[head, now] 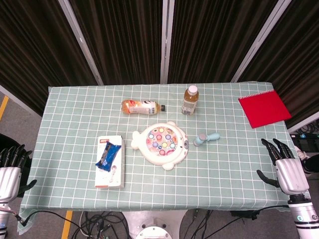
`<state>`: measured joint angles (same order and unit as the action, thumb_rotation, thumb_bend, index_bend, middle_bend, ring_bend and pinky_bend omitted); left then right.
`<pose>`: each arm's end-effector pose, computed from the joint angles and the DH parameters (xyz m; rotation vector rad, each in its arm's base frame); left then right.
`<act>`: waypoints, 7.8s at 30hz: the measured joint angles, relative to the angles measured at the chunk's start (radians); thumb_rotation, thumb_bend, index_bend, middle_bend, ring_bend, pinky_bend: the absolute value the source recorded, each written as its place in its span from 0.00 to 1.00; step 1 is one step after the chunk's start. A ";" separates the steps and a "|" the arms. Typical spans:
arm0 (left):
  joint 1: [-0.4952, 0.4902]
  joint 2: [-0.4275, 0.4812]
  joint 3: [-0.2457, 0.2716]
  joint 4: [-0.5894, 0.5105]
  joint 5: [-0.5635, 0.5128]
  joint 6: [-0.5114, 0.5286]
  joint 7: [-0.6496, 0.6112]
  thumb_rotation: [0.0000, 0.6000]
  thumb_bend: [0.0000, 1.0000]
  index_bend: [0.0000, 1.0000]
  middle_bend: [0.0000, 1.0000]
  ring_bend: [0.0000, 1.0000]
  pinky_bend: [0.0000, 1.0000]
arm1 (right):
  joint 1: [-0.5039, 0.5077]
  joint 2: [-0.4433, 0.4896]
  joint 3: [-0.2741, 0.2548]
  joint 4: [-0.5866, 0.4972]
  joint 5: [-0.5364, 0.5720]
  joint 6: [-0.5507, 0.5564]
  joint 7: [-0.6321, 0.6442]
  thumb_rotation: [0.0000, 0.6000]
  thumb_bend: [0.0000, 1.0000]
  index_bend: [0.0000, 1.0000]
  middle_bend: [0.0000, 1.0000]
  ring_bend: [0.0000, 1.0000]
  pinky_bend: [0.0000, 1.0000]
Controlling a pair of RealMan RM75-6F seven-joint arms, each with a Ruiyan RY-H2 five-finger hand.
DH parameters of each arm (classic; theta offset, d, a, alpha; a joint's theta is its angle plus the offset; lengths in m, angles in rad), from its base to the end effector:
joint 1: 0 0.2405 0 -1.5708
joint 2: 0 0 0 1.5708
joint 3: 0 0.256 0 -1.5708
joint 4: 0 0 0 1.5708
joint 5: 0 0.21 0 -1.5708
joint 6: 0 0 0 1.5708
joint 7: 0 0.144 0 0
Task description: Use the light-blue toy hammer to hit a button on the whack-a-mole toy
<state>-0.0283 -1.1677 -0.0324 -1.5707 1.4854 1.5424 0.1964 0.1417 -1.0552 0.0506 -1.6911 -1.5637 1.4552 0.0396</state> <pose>-0.3245 0.1595 0.1532 -1.3775 -0.7741 -0.7327 -0.2823 -0.1961 0.1645 1.4760 -0.9039 1.0060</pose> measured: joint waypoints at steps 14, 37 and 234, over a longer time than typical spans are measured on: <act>-0.001 0.000 0.000 0.003 0.005 0.000 -0.011 1.00 0.00 0.17 0.07 0.00 0.00 | 0.024 0.001 -0.002 0.001 -0.014 -0.040 0.005 1.00 0.16 0.07 0.18 0.04 0.12; -0.007 -0.004 -0.001 0.015 -0.047 -0.056 -0.026 1.00 0.00 0.17 0.07 0.00 0.00 | 0.537 -0.282 0.119 0.392 0.169 -0.709 0.059 1.00 0.21 0.26 0.29 0.12 0.15; 0.017 -0.020 0.013 0.059 -0.016 -0.035 -0.095 1.00 0.00 0.17 0.07 0.00 0.00 | 0.580 -0.408 0.031 0.523 0.207 -0.609 0.125 1.00 0.14 0.30 0.28 0.15 0.23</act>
<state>-0.0116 -1.1881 -0.0196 -1.5118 1.4691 1.5078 0.1015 0.7212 -1.4634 0.0818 -1.1682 -1.3571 0.8459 0.1650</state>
